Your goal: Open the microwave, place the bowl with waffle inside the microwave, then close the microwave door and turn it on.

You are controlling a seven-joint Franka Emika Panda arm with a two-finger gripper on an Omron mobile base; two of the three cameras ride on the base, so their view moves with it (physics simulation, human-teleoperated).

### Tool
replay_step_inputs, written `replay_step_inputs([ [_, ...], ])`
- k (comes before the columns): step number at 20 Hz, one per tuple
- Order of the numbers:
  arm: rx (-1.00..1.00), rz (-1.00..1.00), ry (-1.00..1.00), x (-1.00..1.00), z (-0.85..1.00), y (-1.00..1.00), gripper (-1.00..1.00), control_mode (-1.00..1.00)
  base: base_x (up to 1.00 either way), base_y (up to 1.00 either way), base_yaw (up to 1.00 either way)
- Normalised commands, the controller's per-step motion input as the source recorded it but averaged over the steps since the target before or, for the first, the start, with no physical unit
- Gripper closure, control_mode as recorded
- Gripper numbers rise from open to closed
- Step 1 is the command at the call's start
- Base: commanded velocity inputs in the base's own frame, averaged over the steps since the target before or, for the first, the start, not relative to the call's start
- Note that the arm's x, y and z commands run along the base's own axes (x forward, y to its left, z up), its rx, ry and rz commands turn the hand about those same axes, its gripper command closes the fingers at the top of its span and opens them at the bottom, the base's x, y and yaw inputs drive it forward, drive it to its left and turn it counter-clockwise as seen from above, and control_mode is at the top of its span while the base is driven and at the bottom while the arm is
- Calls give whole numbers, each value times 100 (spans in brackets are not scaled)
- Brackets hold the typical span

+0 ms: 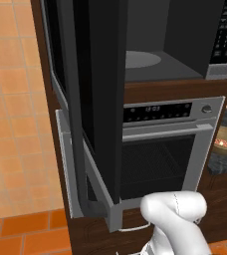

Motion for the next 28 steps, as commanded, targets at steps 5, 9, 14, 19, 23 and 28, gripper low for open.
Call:
replay_step_inputs([
  [5,11,0,0,18,-29,-51,-100,-100,0,0,0],
  [9,16,0,1,31,-2,-55,-100,-100,0,0,0],
  [14,13,0,4,39,0,-41,-100,-100,0,0,0],
  [19,6,0,0,40,-42,-32,-100,-100,0,0,0],
  [23,5,-1,0,50,-56,-17,-100,-100,0,0,0],
  [28,6,-1,0,47,-41,-20,-100,-100,0,0,0],
])
